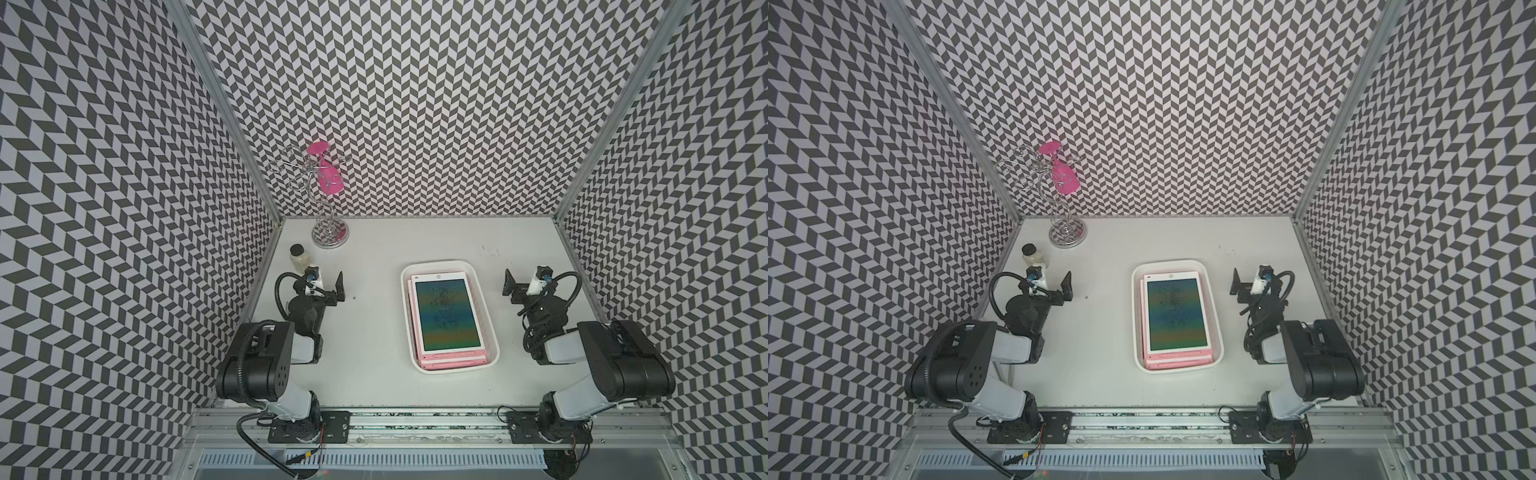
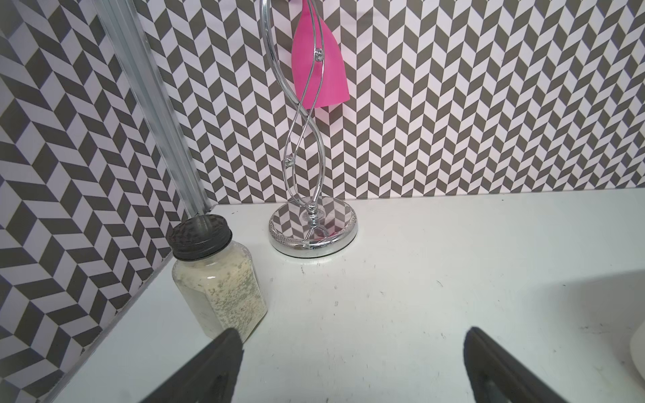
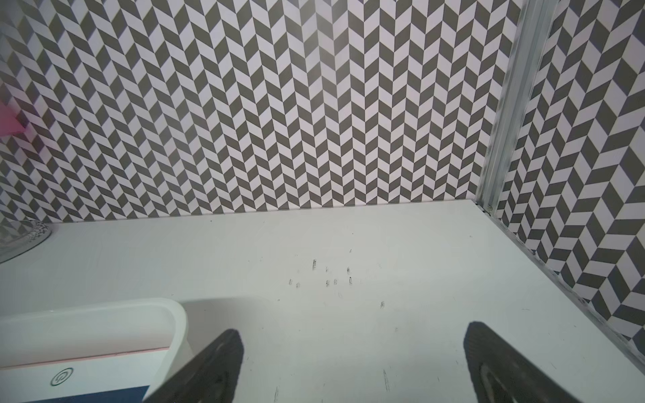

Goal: Take out the writing tablet from the storage box
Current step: Adjust the storage box at the center of the board.

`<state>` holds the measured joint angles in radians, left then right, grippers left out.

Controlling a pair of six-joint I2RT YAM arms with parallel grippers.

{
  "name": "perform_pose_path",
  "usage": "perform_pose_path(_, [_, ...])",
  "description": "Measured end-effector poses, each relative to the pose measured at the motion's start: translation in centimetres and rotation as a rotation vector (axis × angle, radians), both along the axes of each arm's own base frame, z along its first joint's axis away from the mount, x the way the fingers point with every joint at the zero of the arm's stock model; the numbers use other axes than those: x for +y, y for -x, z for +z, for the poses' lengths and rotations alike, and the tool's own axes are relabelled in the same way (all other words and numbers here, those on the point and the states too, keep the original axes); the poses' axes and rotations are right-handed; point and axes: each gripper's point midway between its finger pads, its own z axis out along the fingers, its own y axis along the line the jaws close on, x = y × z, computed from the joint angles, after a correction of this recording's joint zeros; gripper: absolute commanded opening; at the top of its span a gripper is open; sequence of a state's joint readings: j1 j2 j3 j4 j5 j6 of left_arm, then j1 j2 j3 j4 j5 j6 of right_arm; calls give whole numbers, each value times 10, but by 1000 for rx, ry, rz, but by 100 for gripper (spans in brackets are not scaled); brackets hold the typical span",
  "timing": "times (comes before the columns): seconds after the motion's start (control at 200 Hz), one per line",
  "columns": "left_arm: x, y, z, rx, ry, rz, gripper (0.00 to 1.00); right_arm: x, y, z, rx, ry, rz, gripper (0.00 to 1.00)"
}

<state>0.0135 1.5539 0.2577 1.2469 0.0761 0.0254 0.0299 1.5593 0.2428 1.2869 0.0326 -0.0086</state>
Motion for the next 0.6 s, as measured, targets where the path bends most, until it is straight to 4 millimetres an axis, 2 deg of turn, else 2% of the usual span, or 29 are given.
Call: perform_pose_path(0.596, [-1, 0, 0, 0, 1, -8, 99, 0, 0, 0, 0, 0, 0, 99])
